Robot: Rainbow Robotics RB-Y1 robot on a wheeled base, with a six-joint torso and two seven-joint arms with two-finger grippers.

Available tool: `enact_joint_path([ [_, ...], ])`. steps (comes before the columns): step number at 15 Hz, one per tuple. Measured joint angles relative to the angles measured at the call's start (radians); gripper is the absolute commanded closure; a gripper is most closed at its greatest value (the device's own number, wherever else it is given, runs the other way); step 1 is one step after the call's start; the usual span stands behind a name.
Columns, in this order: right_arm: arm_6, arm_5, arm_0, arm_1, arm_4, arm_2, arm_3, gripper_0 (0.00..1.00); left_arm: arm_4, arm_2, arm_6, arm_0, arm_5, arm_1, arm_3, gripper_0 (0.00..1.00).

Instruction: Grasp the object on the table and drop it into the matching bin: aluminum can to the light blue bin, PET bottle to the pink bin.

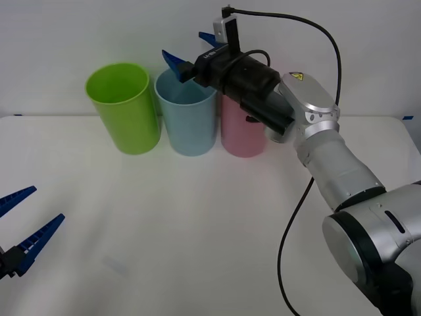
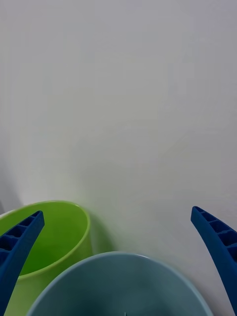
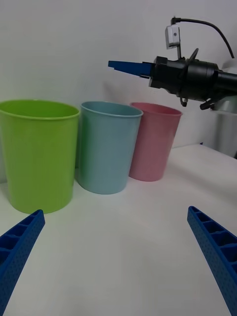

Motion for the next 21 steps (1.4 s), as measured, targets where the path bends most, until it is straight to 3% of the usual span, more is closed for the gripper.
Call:
enact_joint_path([
  [3,0.005,-0.033,0.010,-0.031,-0.027,0.015,-0.001,0.00,0.000,0.000,0.000,0.000,0.000,0.000,0.000,0.00],
  [9,0.018,-0.088,0.051,-0.174,-0.249,0.180,-0.056,0.00,0.000,0.000,0.000,0.000,0.000,0.000,0.000,0.00],
  [21,0.015,-0.108,0.377,-0.387,-0.325,0.185,-0.467,0.00,0.000,0.000,0.000,0.000,0.000,0.000,0.000,0.00],
])
